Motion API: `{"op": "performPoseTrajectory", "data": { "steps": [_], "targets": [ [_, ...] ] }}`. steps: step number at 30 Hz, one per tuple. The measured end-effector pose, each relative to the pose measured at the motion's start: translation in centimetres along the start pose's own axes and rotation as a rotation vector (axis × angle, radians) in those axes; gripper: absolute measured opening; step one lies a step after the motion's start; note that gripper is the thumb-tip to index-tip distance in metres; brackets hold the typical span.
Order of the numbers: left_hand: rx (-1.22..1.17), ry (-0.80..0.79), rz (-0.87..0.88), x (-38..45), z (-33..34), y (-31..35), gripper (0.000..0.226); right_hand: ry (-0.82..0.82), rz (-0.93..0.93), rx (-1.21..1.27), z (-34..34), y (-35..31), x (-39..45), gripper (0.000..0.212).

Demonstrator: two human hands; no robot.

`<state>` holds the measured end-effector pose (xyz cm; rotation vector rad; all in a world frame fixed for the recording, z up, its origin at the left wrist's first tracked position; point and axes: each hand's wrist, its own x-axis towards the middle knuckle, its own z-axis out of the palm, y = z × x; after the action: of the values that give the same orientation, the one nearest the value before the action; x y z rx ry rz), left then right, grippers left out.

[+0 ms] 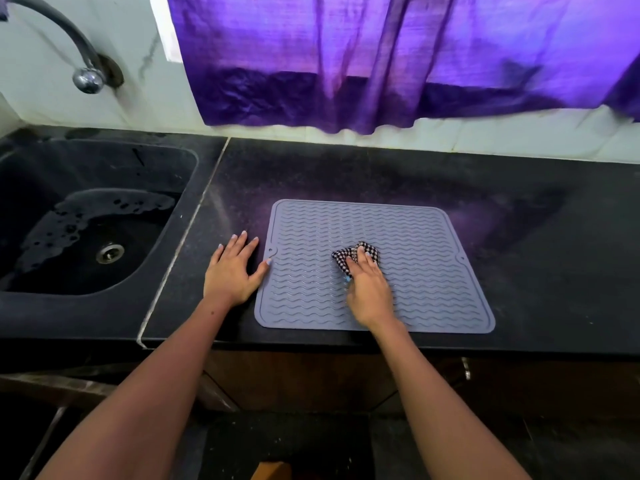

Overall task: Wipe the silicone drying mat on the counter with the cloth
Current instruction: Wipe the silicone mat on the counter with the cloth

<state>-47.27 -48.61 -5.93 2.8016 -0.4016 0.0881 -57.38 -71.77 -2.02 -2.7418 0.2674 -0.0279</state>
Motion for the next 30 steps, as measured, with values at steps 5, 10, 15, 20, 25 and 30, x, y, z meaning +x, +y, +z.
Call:
{"op": "performPoseTrajectory", "data": {
  "steps": [5, 10, 15, 20, 25, 30],
  "targets": [
    [-0.023, 0.002, 0.007, -0.1, -0.1, 0.0, 0.092, 0.194, 0.365, 0.958, -3.8, 1.3, 1.5, 0.039],
    [-0.013, 0.004, 0.008, 0.0, -0.1, -0.1, 0.092, 0.345, 0.32, 0.467, -5.5, 2.2, 0.8, 0.048],
    [-0.014, 0.03, 0.011, 0.0, 0.2, -0.1, 0.09, 0.004, 0.182, -0.082, -0.9, 2.2, -0.1, 0.061],
    [-0.003, 0.023, 0.003, 0.1, 0.2, 0.0, 0.089, 0.016, 0.13, -0.017, -1.4, 3.2, 0.7, 0.062],
    [-0.01, 0.017, 0.002, 0.0, 0.0, 0.0, 0.09, 0.149, 0.438, 0.876, -5.9, 4.8, 1.9, 0.036],
    [-0.013, 0.022, 0.001, 0.0, -0.1, 0.0, 0.09, 0.394, 0.394, 0.36, -7.4, 5.9, 0.7, 0.046]
  ]
}}
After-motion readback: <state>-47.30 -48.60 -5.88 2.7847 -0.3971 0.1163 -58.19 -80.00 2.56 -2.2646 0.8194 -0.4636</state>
